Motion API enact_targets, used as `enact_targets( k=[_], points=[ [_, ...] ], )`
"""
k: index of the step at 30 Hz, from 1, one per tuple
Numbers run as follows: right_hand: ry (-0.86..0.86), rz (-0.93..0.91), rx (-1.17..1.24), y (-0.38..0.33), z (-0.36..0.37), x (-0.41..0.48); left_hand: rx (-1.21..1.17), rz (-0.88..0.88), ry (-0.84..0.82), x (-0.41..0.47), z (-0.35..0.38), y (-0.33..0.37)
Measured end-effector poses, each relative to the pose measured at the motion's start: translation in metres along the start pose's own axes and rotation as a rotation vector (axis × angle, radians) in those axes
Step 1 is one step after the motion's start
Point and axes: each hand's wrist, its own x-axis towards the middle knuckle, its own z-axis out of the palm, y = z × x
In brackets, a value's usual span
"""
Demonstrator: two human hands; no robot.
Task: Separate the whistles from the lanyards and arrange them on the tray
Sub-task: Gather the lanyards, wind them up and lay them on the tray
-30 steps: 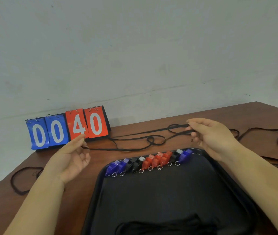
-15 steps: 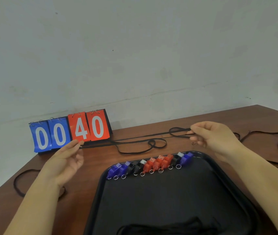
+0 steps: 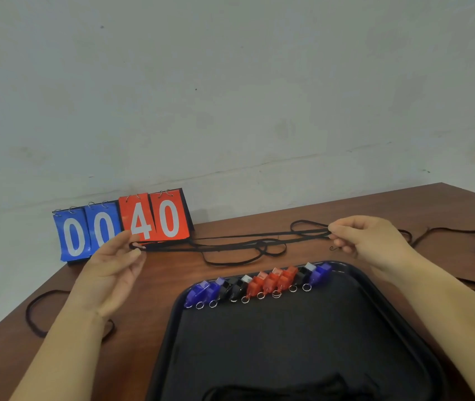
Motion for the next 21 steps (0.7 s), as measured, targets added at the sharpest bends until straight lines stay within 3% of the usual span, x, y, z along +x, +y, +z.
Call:
enact_targets(
  k=[5,10,21],
  points=[
    [0.005,0.007,0.010,0.001,-0.002,0.002,0.244,0.031,0.126,0.006,-0.002,-0.006],
    [-0.015,-0.010,-0.008,0.002,-0.002,0.001,0.315,0.034,0.214,0.010,-0.002,-0.009],
    [-0.302,0.005,-0.141,-0.007,0.007,-0.013,-0.313,-0.022,0.228,0.008,0.010,-0.008]
  ],
)
